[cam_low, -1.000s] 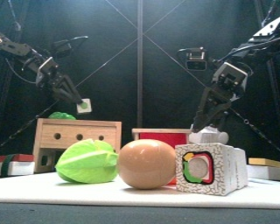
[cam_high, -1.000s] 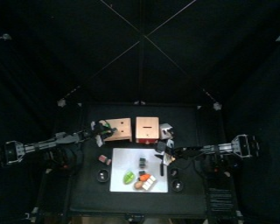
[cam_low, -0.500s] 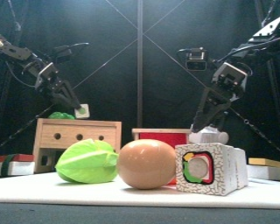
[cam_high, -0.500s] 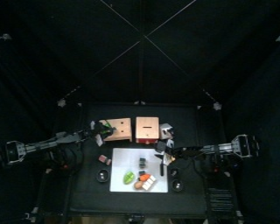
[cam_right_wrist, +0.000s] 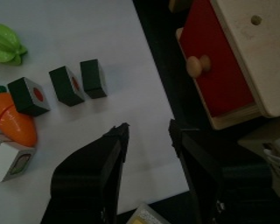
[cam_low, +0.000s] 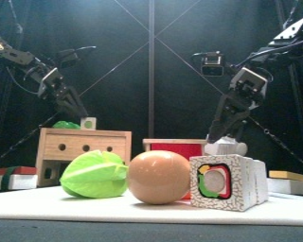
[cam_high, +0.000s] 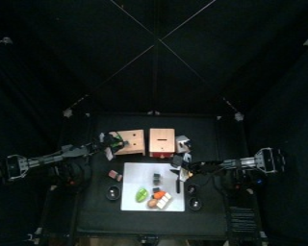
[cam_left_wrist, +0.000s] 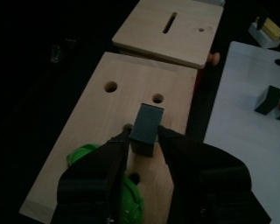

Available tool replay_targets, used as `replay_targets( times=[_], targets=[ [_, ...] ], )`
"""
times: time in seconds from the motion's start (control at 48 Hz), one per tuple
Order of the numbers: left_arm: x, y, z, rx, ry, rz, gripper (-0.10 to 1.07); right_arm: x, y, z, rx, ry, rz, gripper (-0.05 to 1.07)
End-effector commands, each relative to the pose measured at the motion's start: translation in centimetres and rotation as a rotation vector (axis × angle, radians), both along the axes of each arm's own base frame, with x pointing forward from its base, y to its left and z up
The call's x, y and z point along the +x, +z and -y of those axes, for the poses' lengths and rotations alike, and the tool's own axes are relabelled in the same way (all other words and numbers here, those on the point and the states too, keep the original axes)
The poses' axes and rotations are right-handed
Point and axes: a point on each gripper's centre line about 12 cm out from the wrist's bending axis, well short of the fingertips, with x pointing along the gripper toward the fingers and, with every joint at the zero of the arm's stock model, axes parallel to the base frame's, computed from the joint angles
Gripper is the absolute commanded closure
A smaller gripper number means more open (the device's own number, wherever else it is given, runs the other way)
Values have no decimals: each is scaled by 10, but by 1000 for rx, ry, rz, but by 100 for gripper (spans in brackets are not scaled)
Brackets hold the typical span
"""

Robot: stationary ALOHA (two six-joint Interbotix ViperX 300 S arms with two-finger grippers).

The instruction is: Place sushi piece on bench and grab new piece of sushi

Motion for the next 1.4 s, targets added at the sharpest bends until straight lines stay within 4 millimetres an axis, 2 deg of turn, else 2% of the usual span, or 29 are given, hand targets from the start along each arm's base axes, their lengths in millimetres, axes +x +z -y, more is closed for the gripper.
replay_targets(
  times=[0.0, 0.25, 0.375, 0.5, 0.625, 0.833, 1.083, 1.229, 1.375],
  targets=[
    [2, 10, -2, 14, 4, 34, 24, 6, 12, 0, -1, 3, 40, 23],
    [0, 18, -1, 30, 3, 62, 24, 6, 12, 0, 0, 3, 40, 23],
    [0, 35, 5, 54, -17, 115, 24, 6, 12, 0, 0, 3, 40, 23],
    [12, 48, 23, 74, -103, 178, 24, 6, 13, 0, -2, 5, 43, 23],
    [30, 49, 45, 81, -208, 225, 24, 6, 12, 0, -3, 0, 38, 23],
    [69, 27, 81, 50, -366, 208, 24, 4, 10, 1, 0, -9, 30, 23],
    [117, -6, 95, 16, -428, 92, 19, -6, 7, 2, 8, -39, 8, 23],
    [134, -25, 96, -2, -433, 40, 12, -14, 6, 3, 16, -51, 4, 23],
    [152, -48, 105, -25, -453, -15, 9, -16, 5, 2, 18, -54, 0, 23]
  ],
)
